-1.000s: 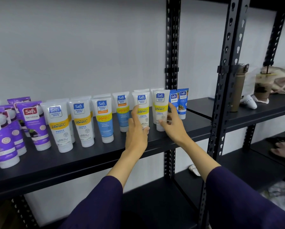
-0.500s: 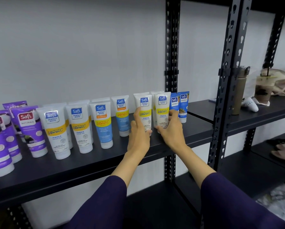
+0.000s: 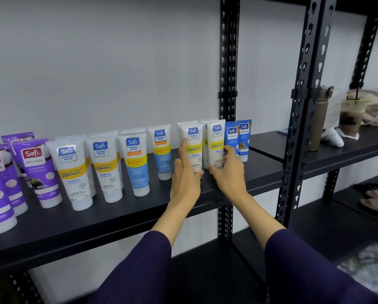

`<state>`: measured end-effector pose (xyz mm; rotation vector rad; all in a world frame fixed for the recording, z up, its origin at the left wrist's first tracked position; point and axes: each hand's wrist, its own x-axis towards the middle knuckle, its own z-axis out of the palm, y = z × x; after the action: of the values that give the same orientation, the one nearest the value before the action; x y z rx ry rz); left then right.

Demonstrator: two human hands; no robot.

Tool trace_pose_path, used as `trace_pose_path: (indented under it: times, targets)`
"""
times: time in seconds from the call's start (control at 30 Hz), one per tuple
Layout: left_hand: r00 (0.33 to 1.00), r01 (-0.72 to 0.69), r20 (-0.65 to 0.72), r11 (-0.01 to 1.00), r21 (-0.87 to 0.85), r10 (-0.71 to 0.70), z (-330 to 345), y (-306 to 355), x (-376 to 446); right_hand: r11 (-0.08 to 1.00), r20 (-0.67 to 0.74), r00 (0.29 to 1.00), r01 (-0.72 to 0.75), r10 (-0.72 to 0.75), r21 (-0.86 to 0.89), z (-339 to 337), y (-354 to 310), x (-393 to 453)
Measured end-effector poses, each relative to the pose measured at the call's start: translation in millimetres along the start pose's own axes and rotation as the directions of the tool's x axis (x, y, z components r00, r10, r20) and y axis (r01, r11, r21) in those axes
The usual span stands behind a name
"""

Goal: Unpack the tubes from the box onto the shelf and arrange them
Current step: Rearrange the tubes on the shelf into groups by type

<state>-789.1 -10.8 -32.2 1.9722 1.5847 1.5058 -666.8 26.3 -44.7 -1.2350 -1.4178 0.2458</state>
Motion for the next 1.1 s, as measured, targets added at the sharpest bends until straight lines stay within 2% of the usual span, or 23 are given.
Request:
trace_pose_path:
  times: [0.2,0.43,0.57,0.7,0.83,1.1]
  targets:
    - [1.0,-0.012,-0.003,1.0,-0.007,0.012,0.1,0.7,-1.8,1.0,-0.01,1.0,-0.01,0.01,0.005,-0.8,-2.9,-4.1]
    - [0.99,-0.07,-0.113,0.986,0.15,0.087,-11.5,10.5,-18.4,0.994,-0.068,0.992,0.108,-0.11,-0.02,-13.1,-15.7,-25.9]
    - [0.986,-0.1,-0.115,0.977,0.186,0.123,-41.0,32.9,-20.8,0.978,-0.062,0.976,0.21,-0.21,-0.004,-25.1,-50.4,-27.6]
    - [0.975,-0.152,-0.107,0.939,0.31,0.194,-93.0,60.7,-4.6,0.94,0.008,0.94,0.34,-0.34,-0.026,-26.9,-101.5,-15.5]
    - [0.971,-0.098,-0.158,0.897,0.431,0.182,-159.8,67.4,15.4,0.889,0.108,0.886,0.457,-0.451,-0.04,-8.1,-156.8,-4.0]
    - [0.984,0.153,-0.173,0.746,0.648,-0.051,-293.9,37.3,40.8,0.804,0.371,0.753,0.594,-0.543,-0.028,63.3,-255.4,12.4]
